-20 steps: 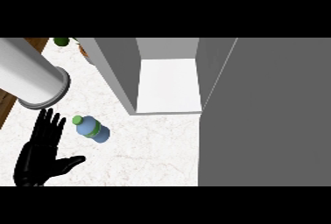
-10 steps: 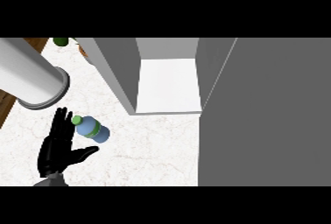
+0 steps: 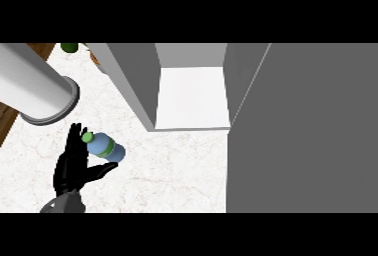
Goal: Pick up the bottled water, place it into the cabinet and close the cabinet
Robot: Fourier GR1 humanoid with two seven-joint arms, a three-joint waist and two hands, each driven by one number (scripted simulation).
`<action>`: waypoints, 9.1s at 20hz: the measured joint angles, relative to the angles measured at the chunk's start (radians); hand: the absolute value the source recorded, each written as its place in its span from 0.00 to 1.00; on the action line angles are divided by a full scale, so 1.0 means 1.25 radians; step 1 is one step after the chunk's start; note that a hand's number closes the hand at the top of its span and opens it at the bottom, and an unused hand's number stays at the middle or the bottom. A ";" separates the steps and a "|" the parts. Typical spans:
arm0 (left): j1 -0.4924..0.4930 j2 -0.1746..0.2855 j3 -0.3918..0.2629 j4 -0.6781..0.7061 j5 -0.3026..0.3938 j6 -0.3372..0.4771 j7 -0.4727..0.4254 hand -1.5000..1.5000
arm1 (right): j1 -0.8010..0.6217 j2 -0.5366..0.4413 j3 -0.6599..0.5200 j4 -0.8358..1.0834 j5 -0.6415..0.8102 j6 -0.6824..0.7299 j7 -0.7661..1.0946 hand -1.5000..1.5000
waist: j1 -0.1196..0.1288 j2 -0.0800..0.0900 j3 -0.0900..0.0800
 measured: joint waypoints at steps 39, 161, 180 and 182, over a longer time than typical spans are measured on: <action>-0.090 -0.057 -0.111 0.126 0.068 -0.094 -0.291 1.00 | -0.004 0.023 -0.085 0.017 -0.011 0.057 -0.022 0.00 | 0.019 -0.004 0.002; -0.212 0.004 -0.750 -0.398 0.247 0.516 0.043 0.00 | -0.206 0.004 -0.099 0.070 -0.129 0.066 0.140 1.00 | 0.031 -0.008 0.001; 0.157 0.190 -0.786 -0.766 0.227 0.510 0.016 0.00 | -0.223 -0.077 0.231 0.048 -0.056 0.141 0.280 1.00 | 0.029 -0.007 -0.002; 0.180 0.212 -0.774 -0.786 0.233 0.500 0.011 0.00 | -0.244 -0.068 0.277 0.044 -0.032 0.128 0.301 1.00 | 0.030 -0.007 -0.002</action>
